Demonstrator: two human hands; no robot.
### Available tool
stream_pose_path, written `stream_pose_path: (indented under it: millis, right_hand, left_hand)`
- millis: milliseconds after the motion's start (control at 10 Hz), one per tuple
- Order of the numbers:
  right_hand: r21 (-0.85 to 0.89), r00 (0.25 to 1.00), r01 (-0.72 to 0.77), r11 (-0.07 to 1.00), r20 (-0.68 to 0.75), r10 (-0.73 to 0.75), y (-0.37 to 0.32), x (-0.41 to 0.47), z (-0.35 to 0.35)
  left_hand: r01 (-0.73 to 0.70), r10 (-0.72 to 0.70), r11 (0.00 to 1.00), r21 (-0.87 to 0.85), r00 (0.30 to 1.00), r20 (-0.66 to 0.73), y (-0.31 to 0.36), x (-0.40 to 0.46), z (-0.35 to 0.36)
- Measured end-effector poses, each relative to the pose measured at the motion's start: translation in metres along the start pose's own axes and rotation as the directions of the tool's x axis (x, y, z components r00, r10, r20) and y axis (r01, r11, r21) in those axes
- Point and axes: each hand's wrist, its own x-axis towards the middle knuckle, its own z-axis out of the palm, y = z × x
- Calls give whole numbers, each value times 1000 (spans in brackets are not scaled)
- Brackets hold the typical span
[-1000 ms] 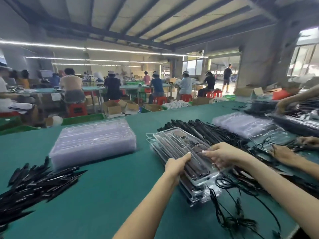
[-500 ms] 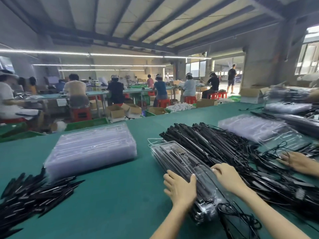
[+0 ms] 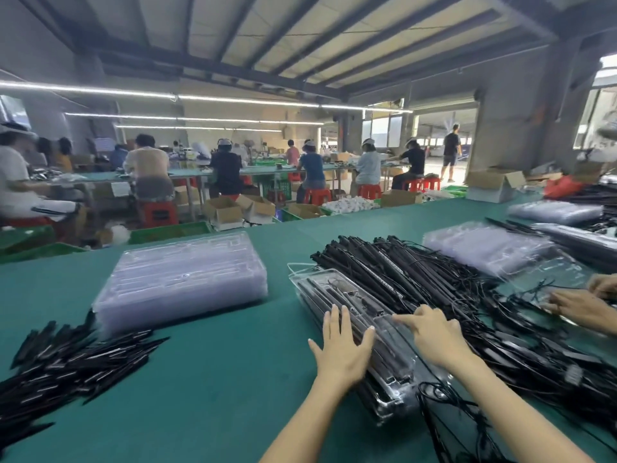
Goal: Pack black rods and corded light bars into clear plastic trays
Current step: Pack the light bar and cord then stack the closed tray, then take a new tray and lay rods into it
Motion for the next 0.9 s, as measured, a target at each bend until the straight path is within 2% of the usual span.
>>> stream_pose_path:
  millis: [100, 200, 300, 400, 500, 600, 700, 800, 900]
  right_hand:
    - [14, 998, 19, 1000, -59, -18, -14, -2, -11]
    - [178, 987, 100, 979, -138, -76, -52, -13, -24]
    - [348, 959, 269, 898, -182, -217, -109, -34, -23]
    - [437, 919, 393, 809, -153, -364, -173, -61, 1]
    - [470, 879, 428, 772, -19, -476, -234, -81, 42]
    - [364, 851, 500, 786, -38, -524, -281, -106, 76]
    - [366, 821, 562, 742, -143, -552, -312, -121, 106]
    - [330, 761, 648, 686, -247, -600, -312, -124, 129]
    - [202, 785, 613, 764, -265, -560, -315, -120, 132]
  left_hand:
    - [-12, -3, 994, -112, 991, -134, -23, -13, -19]
    - [103, -118, 990, -97, 979, -168, -69, -35, -43]
    - [232, -242, 970, -74, 953, -185, -118, -66, -63]
    - [302, -291, 953, -2, 916, -276, -160, -102, -79]
    - [245, -222, 969, -3, 870, -440, -194, -133, -98]
    - [-6, -108, 973, -229, 870, -481, -197, -154, -111]
    - [-21, -226, 919, -394, 790, -570, -224, -158, -112]
    - [-36, -192, 954, -296, 685, -702, -223, -144, -116]
    - [-9, -148, 978, -207, 667, -730, -213, -150, -114]
